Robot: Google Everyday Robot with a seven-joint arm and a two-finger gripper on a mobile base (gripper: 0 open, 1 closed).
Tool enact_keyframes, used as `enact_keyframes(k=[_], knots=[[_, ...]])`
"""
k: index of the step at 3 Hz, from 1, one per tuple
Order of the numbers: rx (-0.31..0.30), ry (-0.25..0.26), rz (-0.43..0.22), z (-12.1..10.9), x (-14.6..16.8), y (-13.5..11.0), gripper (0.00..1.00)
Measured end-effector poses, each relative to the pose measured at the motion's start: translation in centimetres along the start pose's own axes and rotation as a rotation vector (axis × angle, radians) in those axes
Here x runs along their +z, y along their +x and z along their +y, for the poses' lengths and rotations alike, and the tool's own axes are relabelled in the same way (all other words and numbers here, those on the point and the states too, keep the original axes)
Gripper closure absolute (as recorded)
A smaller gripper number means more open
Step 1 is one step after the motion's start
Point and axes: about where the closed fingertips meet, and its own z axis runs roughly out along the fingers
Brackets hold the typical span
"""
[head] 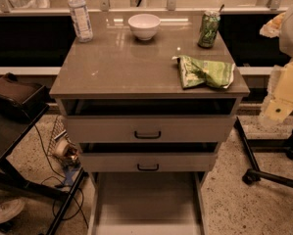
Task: Move green jalapeno chip bag near blue plastic bottle
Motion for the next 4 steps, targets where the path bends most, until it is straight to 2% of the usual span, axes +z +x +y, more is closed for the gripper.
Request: enact_keyframes(k=[1,2,3,4], knots=[[0.0,0.0,0.0,0.0,0.0,0.0,0.0],[0.004,0.003,-0.083,-1.2,1.8,-1.0,0.0],[0.013,-0.007,-0.326,-5.5,8.7,-4.8,0.0],[0.03,-0.023,-0.461,-8.3,13.5,-7.2,0.0]])
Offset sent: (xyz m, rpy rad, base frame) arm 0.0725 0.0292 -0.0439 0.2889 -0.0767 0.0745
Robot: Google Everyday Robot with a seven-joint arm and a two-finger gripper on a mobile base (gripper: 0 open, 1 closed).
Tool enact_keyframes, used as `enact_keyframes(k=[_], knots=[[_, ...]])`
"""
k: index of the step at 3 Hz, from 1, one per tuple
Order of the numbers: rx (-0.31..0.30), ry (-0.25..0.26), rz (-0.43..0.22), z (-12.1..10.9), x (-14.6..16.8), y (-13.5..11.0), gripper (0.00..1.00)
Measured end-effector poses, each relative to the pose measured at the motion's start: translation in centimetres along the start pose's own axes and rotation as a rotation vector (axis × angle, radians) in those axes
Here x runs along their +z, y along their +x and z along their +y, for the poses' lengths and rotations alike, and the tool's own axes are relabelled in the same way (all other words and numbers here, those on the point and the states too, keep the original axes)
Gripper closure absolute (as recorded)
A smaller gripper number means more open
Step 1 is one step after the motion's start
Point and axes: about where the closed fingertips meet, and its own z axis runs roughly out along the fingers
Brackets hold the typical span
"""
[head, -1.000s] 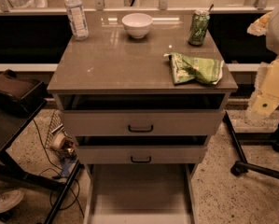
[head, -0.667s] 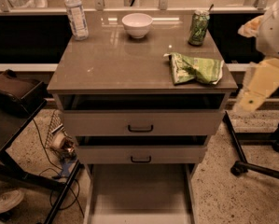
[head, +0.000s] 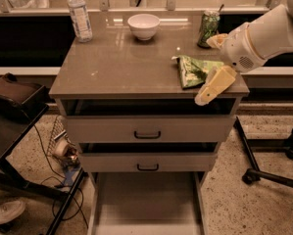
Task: Move green jalapeno chip bag near blue plastic bottle
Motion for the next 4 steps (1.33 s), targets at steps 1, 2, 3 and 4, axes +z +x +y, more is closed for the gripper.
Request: enact_keyframes(k=[1,2,3,4], knots=[[0.0,0.0,0.0,0.0,0.0,0.0,0.0],[0.006,0.001,-0.02,-2.3,2.4,0.9,0.0],[0.012,0.028,-0.013,-6.3,4.4,1.9,0.0],[0.036,0.091,0.027,-11.4,5.2,3.5,0.0]])
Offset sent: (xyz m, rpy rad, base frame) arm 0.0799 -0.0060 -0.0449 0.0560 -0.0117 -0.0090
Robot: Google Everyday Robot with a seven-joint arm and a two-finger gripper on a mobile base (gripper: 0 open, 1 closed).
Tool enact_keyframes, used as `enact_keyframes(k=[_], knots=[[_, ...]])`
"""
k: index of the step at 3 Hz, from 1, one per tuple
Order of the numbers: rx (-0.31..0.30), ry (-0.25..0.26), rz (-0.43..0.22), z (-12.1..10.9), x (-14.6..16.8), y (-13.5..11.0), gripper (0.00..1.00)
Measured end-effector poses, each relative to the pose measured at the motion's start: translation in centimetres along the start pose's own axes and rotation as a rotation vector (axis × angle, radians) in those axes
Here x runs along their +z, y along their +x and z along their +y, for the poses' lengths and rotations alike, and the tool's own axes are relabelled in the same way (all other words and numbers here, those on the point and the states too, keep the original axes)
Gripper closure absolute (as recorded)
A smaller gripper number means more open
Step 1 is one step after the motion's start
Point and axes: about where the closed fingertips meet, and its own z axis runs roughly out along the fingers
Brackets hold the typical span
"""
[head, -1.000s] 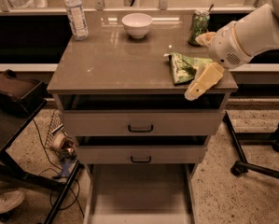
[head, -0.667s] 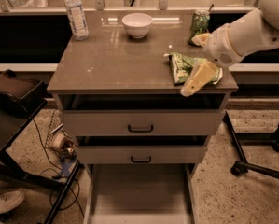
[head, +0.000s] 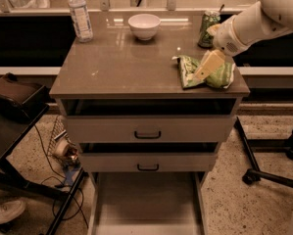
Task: Move green jalapeno chip bag near blue plastic bottle
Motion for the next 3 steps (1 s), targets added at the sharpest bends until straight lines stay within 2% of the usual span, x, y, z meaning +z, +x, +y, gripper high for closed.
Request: enact_keyframes(k=[1,2,3], knots=[[0.042,0.019,0.04,-2.0,0.3,2.3,0.0],[0.119,0.01,0.079,-1.5,-0.4,5.9,0.18],[0.13,0.002,0.085,-1.3,-0.1,6.5,0.49]])
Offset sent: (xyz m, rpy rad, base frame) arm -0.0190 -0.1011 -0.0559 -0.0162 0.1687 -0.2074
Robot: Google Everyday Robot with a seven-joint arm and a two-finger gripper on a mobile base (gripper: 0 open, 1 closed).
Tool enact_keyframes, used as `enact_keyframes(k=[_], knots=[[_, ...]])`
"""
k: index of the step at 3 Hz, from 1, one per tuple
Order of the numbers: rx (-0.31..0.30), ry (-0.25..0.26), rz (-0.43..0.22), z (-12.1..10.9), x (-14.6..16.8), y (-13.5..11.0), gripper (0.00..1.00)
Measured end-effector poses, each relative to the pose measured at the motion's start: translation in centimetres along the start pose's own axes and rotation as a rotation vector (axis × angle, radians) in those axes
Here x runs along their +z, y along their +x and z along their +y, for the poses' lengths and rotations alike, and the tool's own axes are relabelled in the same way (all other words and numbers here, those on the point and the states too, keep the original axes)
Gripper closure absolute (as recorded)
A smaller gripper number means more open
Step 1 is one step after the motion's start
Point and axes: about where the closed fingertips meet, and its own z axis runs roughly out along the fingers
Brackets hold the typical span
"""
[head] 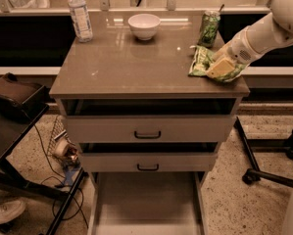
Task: Move green jalapeno chip bag near blue plastic bottle
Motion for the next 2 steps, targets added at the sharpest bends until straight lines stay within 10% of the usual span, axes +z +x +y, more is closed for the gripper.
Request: enact_keyframes(k=[2], knots=[[0.0,-0.012,0.001,0.25,0.74,-0.02,1.0]])
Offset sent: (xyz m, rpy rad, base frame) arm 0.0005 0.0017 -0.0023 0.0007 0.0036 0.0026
